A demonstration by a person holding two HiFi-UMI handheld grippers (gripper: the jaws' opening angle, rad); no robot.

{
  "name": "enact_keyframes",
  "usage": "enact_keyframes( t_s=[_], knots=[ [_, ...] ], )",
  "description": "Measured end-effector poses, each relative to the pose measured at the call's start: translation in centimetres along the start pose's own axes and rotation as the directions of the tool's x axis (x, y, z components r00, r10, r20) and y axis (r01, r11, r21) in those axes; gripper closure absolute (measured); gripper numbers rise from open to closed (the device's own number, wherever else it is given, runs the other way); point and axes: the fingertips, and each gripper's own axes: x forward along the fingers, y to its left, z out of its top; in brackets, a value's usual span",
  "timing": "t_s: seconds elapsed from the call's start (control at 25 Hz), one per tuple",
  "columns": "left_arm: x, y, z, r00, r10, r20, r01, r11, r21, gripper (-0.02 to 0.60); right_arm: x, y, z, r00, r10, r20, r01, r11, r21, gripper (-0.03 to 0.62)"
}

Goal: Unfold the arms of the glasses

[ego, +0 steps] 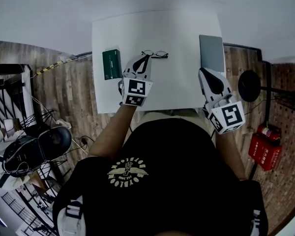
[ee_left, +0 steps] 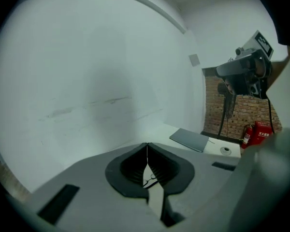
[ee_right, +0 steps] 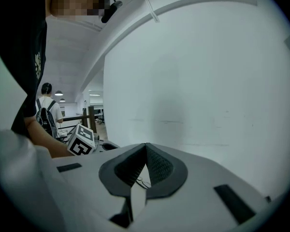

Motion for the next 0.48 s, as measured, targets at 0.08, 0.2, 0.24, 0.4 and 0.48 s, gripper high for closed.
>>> enact_keyframes(
  t_s=[0.08, 0.2, 0.24, 0.4, 0.48],
  knots=[
    [0.8, 0.1, -0.7, 1.0, -0.026, -0.005, 0.026, 1.0, 0.006, 0.574, -0.2, 0.3, -0.1, 1.0, -0.031, -0.004, 0.031, 1.0, -0.001, 0.594],
    [1.7, 0.1, -1.7, 0.998, -0.051, -0.021, 0.052, 0.998, 0.032, 0.574, -0.8, 0.6, -0.4, 0.997, -0.077, -0.011, 0.077, 0.997, 0.007, 0.594],
    [2.2, 0.0, -2.1, 0.998, -0.059, -0.033, 0.061, 0.997, 0.047, 0.574, -1.0, 0.7, -0.6, 0.996, -0.091, -0.015, 0.091, 0.996, 0.011, 0.594],
    [4.2, -0.6, -4.4, 0.99, -0.087, -0.111, 0.101, 0.987, 0.128, 0.574, -1.8, 0.9, -1.2, 0.99, -0.139, -0.021, 0.139, 0.99, 0.022, 0.594],
    [5.1, -0.7, -5.9, 0.983, -0.092, -0.157, 0.119, 0.979, 0.167, 0.572, -2.2, 1.0, -1.4, 0.987, -0.161, -0.023, 0.162, 0.986, 0.027, 0.594]
  ],
)
